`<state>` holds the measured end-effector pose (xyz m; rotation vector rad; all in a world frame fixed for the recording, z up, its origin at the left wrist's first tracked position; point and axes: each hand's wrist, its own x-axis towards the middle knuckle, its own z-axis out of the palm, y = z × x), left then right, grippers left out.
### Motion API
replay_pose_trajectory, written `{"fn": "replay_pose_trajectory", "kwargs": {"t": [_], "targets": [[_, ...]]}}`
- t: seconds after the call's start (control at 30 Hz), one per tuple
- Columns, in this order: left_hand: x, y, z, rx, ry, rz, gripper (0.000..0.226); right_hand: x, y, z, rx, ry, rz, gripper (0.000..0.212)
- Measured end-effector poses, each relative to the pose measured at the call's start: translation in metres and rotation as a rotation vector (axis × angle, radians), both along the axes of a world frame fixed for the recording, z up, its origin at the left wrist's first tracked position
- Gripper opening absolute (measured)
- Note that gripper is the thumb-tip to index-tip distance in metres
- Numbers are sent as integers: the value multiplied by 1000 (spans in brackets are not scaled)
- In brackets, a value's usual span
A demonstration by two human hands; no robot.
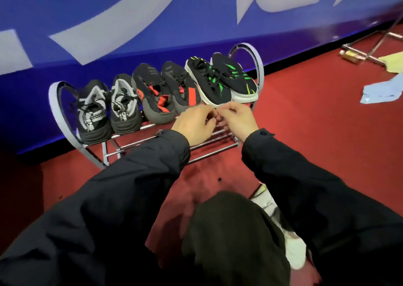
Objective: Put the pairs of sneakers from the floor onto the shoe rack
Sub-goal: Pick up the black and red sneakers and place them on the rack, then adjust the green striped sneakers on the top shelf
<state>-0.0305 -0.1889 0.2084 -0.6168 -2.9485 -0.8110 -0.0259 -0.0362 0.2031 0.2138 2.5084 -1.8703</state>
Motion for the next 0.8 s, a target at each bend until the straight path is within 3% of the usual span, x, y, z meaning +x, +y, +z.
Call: {"fn": "replay_pose_trajectory", "kwargs": {"t": [0.27, 0.37, 0.57, 0.67, 0.8], "targets": [[17, 85, -89, -31, -237, -231, 22, 80, 127, -78, -38, -208, -299, 14], [32, 120, -124, -29, -362, -309, 22, 113, 165, -111, 33, -319, -367, 11], [69, 160, -192, -70, -687, -330, 33, 176, 198, -185, 200, -486, -536, 25], [78, 169, -207, -104, -747, -345, 38, 195, 201, -198, 181, -482, -622, 18], [77, 175, -205, -119, -724, -347, 37, 188, 190, -186, 239, -441, -575, 19]]}}
